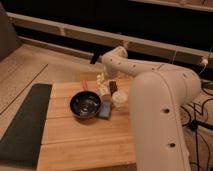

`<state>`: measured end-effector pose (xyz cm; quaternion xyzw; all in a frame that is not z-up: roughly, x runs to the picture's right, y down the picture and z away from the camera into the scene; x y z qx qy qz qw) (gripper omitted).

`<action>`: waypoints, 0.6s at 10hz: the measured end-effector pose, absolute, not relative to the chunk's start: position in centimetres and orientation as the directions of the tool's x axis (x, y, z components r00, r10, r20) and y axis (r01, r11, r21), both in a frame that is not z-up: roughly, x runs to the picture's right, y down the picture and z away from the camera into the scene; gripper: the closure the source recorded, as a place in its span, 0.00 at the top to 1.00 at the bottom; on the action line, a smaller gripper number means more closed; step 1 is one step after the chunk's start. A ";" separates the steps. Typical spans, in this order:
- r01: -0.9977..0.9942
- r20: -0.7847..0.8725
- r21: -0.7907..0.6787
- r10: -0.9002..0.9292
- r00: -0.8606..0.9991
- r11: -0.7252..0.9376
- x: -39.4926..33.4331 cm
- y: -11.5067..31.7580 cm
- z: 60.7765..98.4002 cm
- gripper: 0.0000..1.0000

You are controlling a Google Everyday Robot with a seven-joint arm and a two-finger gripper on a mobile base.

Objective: Place the bottle in the ceramic bowl

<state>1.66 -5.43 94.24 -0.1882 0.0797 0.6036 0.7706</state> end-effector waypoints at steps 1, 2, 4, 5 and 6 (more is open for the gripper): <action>-0.954 -0.360 -0.216 0.891 0.277 0.209 0.8 -5.5 95.0 0.65; -0.947 -0.369 -0.237 0.881 0.295 0.218 -0.1 -5.3 95.6 0.65; -0.935 -0.384 -0.272 0.866 0.320 0.225 -1.8 -4.9 96.7 0.65; -0.935 -0.385 -0.276 0.865 0.322 0.225 -1.9 -4.9 96.8 0.65; -0.935 -0.385 -0.275 0.865 0.321 0.224 -1.8 -4.9 96.8 0.65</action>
